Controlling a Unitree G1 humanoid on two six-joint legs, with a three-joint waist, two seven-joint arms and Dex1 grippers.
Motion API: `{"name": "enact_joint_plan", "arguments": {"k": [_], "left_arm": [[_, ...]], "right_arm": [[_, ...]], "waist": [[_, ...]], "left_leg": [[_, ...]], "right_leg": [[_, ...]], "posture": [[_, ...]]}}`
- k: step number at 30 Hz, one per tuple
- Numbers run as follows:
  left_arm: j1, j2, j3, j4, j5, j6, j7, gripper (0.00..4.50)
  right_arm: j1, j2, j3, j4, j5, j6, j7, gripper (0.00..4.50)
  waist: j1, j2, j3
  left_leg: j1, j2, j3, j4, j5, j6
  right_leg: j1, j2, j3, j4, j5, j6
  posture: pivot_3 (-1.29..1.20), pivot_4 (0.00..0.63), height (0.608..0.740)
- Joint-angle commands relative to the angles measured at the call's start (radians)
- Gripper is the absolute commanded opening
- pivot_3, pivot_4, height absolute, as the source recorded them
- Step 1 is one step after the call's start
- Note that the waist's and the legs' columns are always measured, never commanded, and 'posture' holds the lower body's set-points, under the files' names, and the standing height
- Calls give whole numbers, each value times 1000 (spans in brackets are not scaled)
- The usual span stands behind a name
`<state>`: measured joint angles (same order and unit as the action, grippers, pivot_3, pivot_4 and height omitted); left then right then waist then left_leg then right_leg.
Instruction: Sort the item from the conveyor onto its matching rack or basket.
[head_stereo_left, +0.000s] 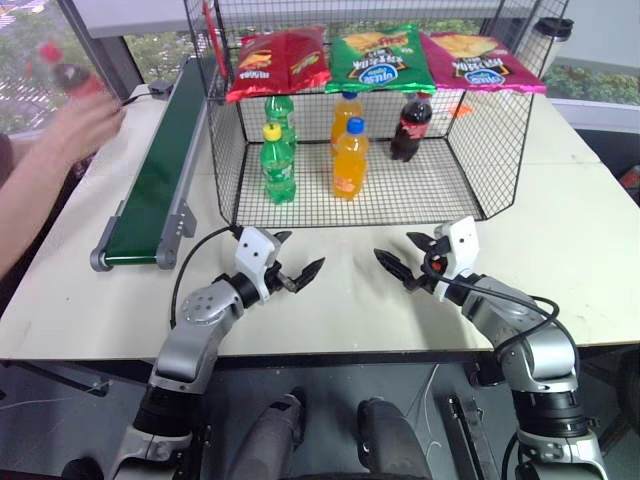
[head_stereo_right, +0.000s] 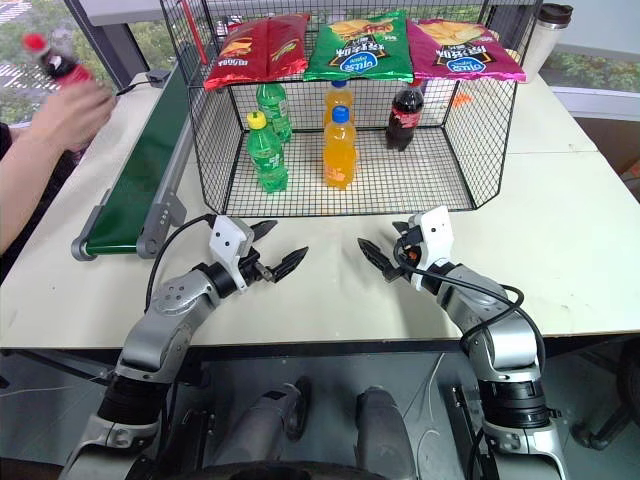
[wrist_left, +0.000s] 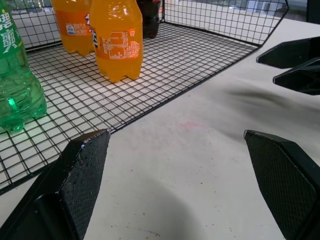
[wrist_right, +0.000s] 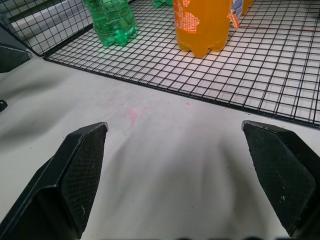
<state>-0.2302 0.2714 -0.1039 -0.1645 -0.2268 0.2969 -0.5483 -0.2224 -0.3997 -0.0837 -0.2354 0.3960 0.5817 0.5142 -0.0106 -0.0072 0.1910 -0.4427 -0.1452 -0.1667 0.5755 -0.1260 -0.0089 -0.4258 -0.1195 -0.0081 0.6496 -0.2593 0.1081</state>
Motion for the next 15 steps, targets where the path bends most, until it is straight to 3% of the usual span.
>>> {"name": "enact_joint_plan", "arguments": {"k": [1, 15], "left_arm": [[-4, -1, 1, -22, 3, -13, 6, 4500], [-14, 23, 1, -9, 50, -29, 24, 4500]], "right_arm": [[-14, -6, -9, -45, 8, -19, 2, 4448], [-25, -8, -6, -61, 25, -8, 17, 4448]], "waist": [[0, 0, 0], [0, 0, 0]], "left_leg": [[0, 0, 0, 0, 0, 0], [0, 0, 0, 0, 0, 0]], "right_leg": [[0, 0, 0, 0, 0, 0], [0, 0, 0, 0, 0, 0]], "posture": [[0, 150, 738], [0, 150, 738]]}}
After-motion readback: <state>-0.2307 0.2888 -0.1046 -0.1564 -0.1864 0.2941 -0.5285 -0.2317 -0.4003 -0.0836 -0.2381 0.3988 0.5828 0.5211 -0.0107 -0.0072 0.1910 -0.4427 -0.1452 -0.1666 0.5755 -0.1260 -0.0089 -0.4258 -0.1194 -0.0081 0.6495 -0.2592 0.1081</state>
